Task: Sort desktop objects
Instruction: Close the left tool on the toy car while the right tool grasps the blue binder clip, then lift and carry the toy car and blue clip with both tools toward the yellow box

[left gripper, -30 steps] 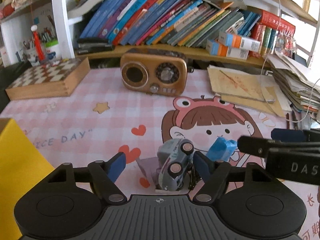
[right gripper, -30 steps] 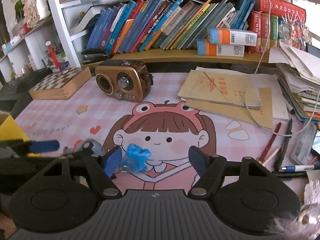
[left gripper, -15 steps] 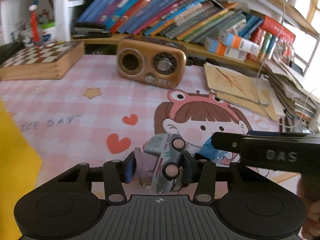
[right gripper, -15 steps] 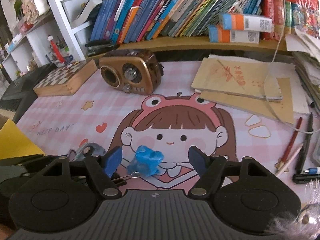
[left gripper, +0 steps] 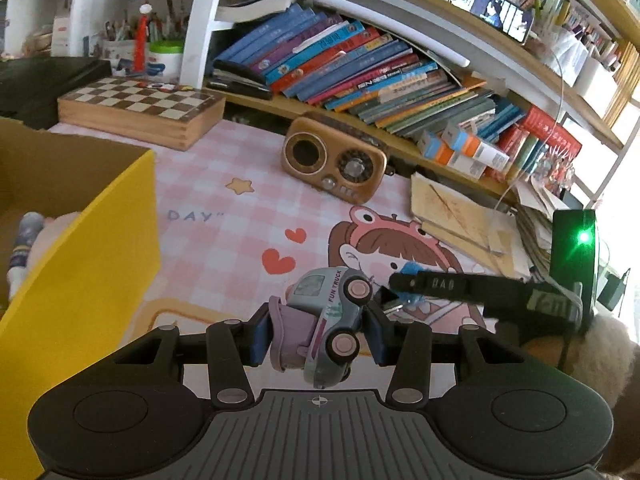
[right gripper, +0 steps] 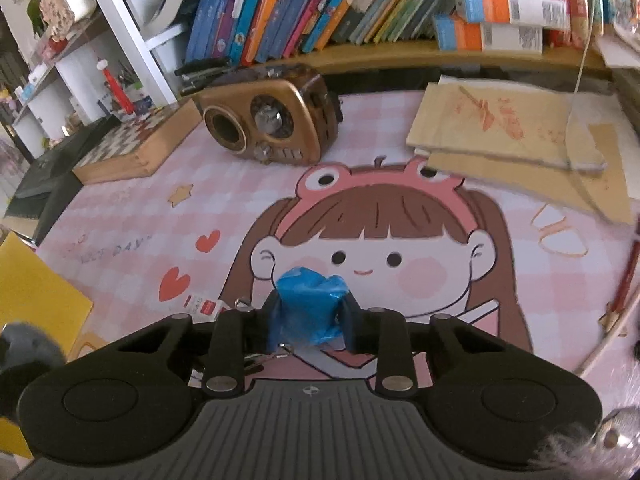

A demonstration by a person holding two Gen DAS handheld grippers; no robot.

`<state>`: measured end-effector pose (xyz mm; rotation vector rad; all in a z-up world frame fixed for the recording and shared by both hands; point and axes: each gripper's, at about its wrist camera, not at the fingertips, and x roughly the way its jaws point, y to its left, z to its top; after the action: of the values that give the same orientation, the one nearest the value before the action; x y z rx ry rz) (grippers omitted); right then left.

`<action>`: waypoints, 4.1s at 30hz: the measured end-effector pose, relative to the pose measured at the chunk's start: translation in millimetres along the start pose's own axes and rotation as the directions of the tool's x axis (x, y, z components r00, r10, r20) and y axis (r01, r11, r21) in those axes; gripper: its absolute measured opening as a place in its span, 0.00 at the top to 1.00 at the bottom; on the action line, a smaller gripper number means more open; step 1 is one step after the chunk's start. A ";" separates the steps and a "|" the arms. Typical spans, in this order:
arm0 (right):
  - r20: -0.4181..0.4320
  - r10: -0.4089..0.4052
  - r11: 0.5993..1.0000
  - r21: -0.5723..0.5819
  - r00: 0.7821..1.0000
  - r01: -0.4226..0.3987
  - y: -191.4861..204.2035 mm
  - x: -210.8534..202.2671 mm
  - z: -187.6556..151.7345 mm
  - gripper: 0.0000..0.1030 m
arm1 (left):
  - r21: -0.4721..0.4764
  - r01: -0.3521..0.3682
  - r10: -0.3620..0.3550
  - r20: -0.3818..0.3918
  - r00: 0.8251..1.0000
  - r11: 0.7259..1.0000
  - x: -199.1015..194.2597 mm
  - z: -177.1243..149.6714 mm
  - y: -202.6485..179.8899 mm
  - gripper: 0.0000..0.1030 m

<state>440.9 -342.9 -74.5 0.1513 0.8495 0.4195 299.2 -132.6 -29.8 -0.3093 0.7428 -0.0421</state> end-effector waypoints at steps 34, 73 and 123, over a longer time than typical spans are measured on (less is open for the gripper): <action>0.076 -0.021 0.999 -0.026 0.997 0.023 58.0 -164.5 -103.2 0.75 | -0.012 0.116 -0.116 0.038 0.993 0.993 -88.1 -50.5 9.6 0.56; 0.009 -0.001 0.995 -0.100 1.000 0.002 229.2 -206.8 -220.9 0.75 | -0.068 0.137 -0.136 0.020 0.990 0.988 -213.1 -125.8 139.6 0.56; 0.123 0.208 0.936 -0.312 0.970 -0.162 337.5 -170.5 -137.7 0.75 | -0.139 0.005 0.030 0.251 0.968 0.990 -248.6 -57.5 230.6 0.56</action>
<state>136.6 -112.6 53.2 -0.0182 0.6116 0.7007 60.8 108.7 26.8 -0.4343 0.4948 0.0609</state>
